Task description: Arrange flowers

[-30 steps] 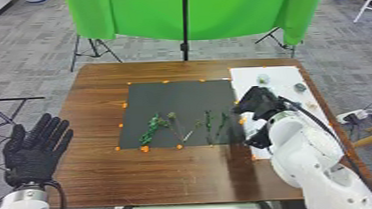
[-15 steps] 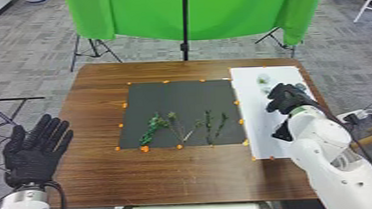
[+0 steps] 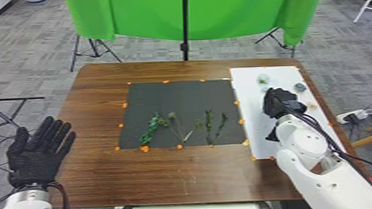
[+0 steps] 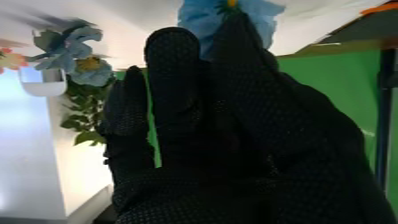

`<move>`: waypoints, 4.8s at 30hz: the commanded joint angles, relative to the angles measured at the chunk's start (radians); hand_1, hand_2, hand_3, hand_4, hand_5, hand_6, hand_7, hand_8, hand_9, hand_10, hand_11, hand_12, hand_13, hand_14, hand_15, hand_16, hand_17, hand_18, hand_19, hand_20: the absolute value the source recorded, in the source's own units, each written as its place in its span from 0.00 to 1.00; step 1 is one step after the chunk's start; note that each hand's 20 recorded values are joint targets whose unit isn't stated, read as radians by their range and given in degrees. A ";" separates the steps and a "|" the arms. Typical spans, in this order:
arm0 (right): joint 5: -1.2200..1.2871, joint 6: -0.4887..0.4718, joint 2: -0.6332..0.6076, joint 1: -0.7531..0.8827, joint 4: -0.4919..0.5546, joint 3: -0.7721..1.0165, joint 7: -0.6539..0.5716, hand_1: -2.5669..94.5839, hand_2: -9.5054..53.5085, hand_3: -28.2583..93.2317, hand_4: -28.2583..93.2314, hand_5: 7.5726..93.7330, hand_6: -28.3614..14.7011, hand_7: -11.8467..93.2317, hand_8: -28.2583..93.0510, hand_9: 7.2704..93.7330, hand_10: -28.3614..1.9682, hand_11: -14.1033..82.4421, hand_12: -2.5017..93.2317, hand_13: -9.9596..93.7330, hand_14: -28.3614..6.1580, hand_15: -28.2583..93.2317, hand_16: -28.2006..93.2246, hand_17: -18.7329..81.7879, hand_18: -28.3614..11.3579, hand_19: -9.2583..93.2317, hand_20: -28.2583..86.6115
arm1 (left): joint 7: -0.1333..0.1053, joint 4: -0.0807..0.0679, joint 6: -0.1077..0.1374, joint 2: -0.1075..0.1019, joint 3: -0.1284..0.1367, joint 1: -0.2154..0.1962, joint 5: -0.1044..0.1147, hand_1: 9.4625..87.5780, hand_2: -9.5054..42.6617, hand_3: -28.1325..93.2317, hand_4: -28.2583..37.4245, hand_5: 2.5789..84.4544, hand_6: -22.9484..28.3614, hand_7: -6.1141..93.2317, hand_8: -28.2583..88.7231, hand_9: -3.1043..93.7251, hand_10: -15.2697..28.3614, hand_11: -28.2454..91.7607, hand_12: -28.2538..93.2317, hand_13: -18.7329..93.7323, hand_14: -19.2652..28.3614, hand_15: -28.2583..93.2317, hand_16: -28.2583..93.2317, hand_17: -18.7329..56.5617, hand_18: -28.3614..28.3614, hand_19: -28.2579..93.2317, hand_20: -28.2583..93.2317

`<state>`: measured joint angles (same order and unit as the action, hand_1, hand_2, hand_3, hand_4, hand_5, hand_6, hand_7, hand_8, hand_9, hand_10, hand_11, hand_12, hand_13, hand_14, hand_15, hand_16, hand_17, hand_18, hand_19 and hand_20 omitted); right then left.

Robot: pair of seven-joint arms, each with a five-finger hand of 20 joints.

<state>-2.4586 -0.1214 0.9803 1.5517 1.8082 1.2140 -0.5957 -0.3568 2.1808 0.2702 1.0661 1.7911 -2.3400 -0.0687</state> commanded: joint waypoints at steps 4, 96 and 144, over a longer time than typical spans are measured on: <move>0.047 -0.042 0.035 -0.130 0.183 -0.150 0.139 0.71 0.00 0.76 0.00 0.76 0.64 0.29 0.23 0.80 0.55 0.20 0.39 0.72 0.58 0.66 0.58 0.49 0.20 0.89 0.63 | 0.004 0.005 -0.008 0.001 0.019 -0.026 -0.012 0.24 0.42 0.79 0.00 0.58 0.63 0.15 0.17 0.49 0.68 0.38 0.32 0.50 0.70 0.46 0.20 0.19 0.75 0.52 0.35; 0.079 -0.031 -0.038 0.087 -0.014 0.202 0.043 0.70 0.00 0.72 0.00 0.77 0.69 0.27 0.22 0.85 0.60 0.21 0.38 0.74 0.58 0.62 0.57 0.46 0.22 0.84 0.62 | -0.011 0.014 0.015 -0.001 -0.007 -0.019 0.006 0.23 0.43 0.79 0.00 0.58 0.63 0.16 0.17 0.49 0.68 0.38 0.32 0.51 0.70 0.47 0.20 0.19 0.75 0.52 0.35; -0.130 -0.042 0.476 -0.355 -0.351 -0.399 0.315 0.68 0.00 0.75 0.00 0.76 0.69 0.26 0.22 0.84 0.61 0.19 0.37 0.74 0.61 0.60 0.58 0.47 0.23 0.84 0.62 | -0.005 -0.008 -0.005 -0.043 -0.044 0.037 0.032 0.23 0.43 0.79 0.00 0.58 0.63 0.16 0.17 0.49 0.68 0.38 0.32 0.51 0.70 0.47 0.20 0.20 0.75 0.52 0.35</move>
<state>-2.5876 -0.1822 1.4521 1.1930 1.4435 0.8267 -0.2724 -0.3640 2.1797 0.2774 1.0255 1.7471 -2.2905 -0.0590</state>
